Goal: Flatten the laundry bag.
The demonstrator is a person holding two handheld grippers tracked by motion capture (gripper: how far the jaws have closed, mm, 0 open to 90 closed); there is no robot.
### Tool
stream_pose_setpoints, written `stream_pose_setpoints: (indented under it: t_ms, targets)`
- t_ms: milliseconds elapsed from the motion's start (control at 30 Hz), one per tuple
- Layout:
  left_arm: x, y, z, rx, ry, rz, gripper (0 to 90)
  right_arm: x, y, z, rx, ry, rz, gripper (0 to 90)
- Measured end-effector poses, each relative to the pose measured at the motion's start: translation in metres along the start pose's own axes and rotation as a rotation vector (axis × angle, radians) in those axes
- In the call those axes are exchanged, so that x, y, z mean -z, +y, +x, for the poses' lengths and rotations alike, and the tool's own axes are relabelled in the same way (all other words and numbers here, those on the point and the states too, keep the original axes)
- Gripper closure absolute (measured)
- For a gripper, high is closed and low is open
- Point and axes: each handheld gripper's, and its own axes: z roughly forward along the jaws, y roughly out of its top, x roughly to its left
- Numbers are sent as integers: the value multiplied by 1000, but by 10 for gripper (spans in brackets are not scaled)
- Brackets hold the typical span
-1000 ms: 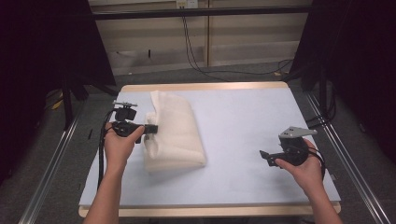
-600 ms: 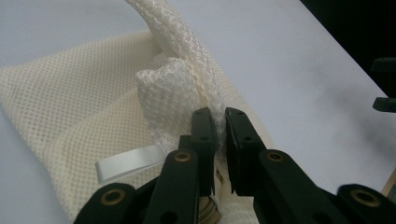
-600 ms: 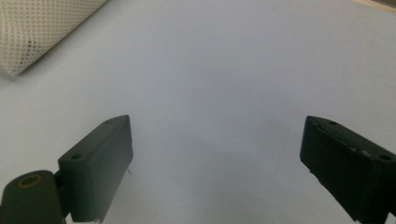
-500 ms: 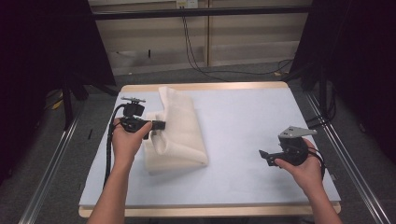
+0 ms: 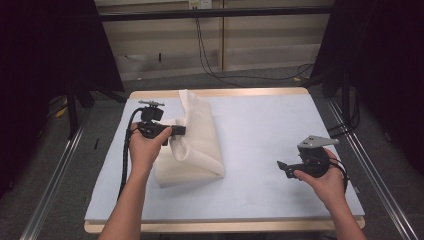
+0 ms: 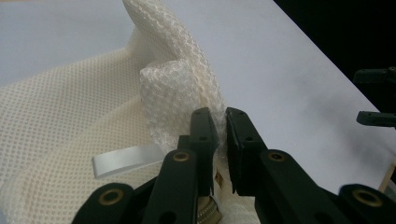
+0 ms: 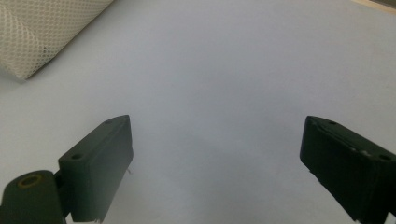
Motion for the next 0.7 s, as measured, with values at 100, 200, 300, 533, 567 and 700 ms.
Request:
stream_pose_setpoints:
  t_ms: [100, 200, 300, 533, 567, 700]
  targets:
    - [-5, 3, -4, -1, -9, -2, 812, 0, 0, 0, -2, -2, -3, 88]
    - [-12, 6, -8, -11, -20, -5, 805, 0, 0, 0, 2, 1, 1, 88]
    - [-15, 7, -12, -11, -26, -14, 801, 0, 0, 0, 1, 2, 1, 89]
    - [-28, 9, -19, -20, -27, -4, 779, 0, -1, 0, -6, 3, 2, 88]
    - [-31, 9, -20, -21, -29, -10, 767, 0, -1, 0, -2, 1, 1, 89]
    - [-37, 10, -24, -25, -46, -7, 744, 0, -1, 0, -6, 0, 4, 91]
